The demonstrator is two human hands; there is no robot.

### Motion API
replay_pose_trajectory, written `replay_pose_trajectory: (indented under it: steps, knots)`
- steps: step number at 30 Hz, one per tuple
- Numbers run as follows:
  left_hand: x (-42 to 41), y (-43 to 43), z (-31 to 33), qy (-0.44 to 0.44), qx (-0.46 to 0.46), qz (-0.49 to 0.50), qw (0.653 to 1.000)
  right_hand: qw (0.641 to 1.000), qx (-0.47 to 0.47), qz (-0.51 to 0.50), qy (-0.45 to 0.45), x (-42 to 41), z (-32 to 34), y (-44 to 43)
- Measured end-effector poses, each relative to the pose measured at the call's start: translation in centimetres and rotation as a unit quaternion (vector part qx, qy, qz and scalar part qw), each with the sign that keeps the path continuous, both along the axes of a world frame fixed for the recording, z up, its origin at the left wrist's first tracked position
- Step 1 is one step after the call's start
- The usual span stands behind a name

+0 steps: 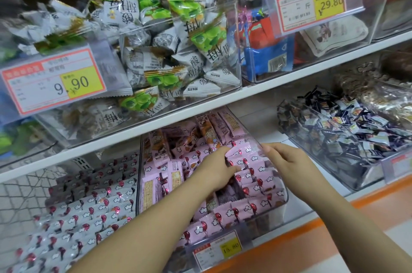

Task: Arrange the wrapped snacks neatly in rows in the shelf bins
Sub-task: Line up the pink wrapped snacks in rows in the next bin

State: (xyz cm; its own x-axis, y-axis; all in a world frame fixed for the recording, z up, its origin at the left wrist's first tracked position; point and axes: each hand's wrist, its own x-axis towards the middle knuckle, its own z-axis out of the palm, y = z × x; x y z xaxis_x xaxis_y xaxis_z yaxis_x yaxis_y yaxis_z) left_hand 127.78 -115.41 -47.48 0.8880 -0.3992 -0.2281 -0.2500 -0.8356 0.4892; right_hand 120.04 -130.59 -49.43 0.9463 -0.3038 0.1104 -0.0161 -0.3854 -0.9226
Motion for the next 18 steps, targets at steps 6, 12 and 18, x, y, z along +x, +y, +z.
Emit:
replay_pose_trajectory:
  steps: [6, 12, 18]
  knots:
    - [-0.1, 0.3, 1.8, 0.035, 0.02, -0.024, 0.999, 1.0, 0.002, 0.015, -0.003, -0.5, 0.0, -0.2]
    - [-2.3, 4.0, 4.7, -0.083, 0.044, -0.128, 0.987, 0.996, -0.017, -0.023, -0.086, -1.3, 0.8, -0.3]
    - [-4.0, 8.9, 4.8, -0.238, 0.085, -0.152, 0.956, 0.984, -0.092, 0.079, -0.132, -2.0, 3.2, 3.1]
